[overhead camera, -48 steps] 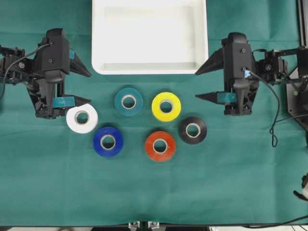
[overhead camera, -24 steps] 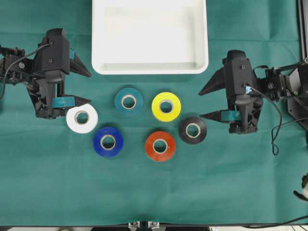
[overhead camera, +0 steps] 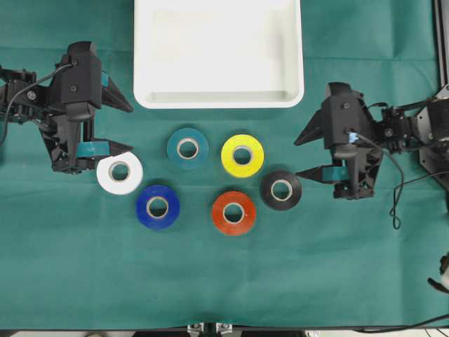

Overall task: Put the tape alternately from left to right into the white case.
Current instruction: 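Move the right gripper to the black tape roll and grasp it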

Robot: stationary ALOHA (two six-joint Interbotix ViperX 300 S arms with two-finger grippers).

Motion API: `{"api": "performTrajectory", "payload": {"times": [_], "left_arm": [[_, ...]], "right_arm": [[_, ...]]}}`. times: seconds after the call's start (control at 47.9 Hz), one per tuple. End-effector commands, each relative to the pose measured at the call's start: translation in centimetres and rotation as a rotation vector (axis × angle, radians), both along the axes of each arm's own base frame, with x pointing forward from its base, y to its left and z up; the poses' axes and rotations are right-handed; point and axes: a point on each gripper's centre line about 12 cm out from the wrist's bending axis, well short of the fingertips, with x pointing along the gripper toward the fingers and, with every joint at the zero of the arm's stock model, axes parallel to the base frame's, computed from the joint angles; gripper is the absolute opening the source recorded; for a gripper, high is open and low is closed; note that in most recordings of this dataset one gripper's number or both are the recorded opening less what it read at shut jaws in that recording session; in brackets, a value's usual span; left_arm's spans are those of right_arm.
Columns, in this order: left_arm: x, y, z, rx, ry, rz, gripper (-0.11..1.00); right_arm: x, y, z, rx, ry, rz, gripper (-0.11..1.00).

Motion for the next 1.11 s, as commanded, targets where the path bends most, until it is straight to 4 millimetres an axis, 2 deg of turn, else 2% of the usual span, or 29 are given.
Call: {"api": "performTrajectory", "payload": {"times": [0.0, 0.251, 0.543, 1.086], "left_arm": [[0.2, -0.1, 0.6, -0.001, -0.021, -0.003, 0.54], [0.2, -0.1, 0.6, -0.002, -0.02, -0.002, 0.54], [0.1, -0.1, 0.4, -0.002, -0.015, -0.002, 0.54], [0.0, -0.1, 0.2, -0.003, -0.009, -0.001, 0.55]], "right_arm": [[0.4, 0.2, -0.3, 0.007, 0.006, -0.003, 0.75], [1.3, 0.6, -2.6, 0.006, 0.085, -0.008, 0.75], [2.9, 1.5, -3.8, 0.005, 0.092, 0.014, 0.75], [4.2, 1.8, -7.0, -0.003, 0.144, 0.012, 0.75]]}}
